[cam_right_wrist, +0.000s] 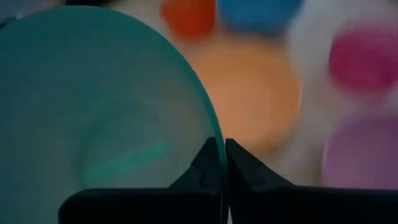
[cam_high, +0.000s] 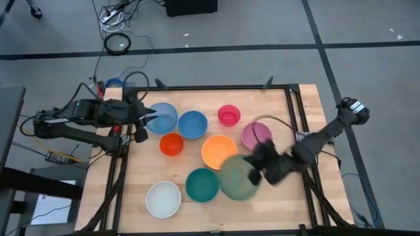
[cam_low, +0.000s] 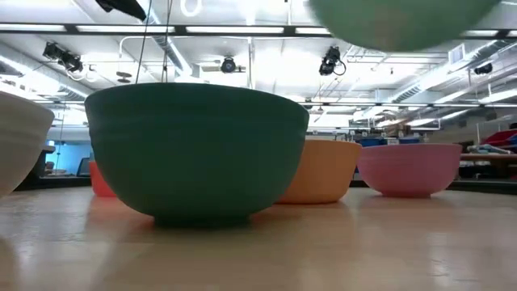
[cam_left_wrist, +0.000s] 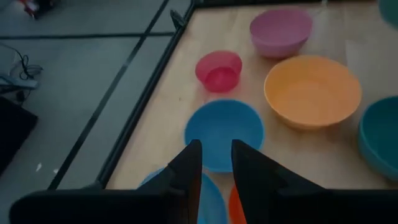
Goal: Nest bowls inside each other
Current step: Stack the green bowl on top of the blue bowl, then stack the yellow bowl on top of the green bowl
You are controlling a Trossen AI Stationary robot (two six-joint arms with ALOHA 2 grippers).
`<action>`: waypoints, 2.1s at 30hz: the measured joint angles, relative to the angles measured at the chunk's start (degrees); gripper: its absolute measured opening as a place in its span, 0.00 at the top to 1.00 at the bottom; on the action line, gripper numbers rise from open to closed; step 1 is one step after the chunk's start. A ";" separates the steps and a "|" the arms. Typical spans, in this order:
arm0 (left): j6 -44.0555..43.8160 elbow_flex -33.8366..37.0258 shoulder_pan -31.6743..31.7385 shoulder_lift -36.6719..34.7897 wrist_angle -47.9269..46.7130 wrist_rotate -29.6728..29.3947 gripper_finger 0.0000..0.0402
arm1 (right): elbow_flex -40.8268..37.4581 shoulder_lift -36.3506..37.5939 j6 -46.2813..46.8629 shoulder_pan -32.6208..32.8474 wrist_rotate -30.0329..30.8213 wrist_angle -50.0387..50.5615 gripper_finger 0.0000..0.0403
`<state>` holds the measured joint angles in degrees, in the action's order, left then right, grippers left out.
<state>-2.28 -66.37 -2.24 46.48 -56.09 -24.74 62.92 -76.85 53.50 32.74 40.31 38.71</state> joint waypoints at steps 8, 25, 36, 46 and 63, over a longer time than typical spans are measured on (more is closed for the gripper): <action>-1.71 0.02 -0.02 -0.79 14.67 -2.17 0.76 | 5.81 -5.57 -40.51 -25.31 -12.56 -35.21 1.00; -3.08 0.02 0.00 -3.67 31.52 -4.60 0.76 | 31.00 -44.02 -42.49 -45.24 -34.55 -61.82 1.00; -6.17 0.07 -0.02 -2.95 27.22 -4.56 0.76 | 58.23 -62.07 -46.67 -45.24 -29.38 -38.00 1.00; -5.91 0.07 -0.02 -3.02 27.38 -4.58 0.76 | 62.59 -63.92 -48.70 -46.04 -26.68 -30.87 0.93; -5.79 0.07 -0.02 -3.04 26.99 -4.56 0.76 | 62.59 -63.35 -51.15 -45.82 -25.93 -31.54 0.57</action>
<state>-8.07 -66.30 -2.26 43.44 -29.10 -29.30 125.51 -140.20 2.35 -13.08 14.38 7.17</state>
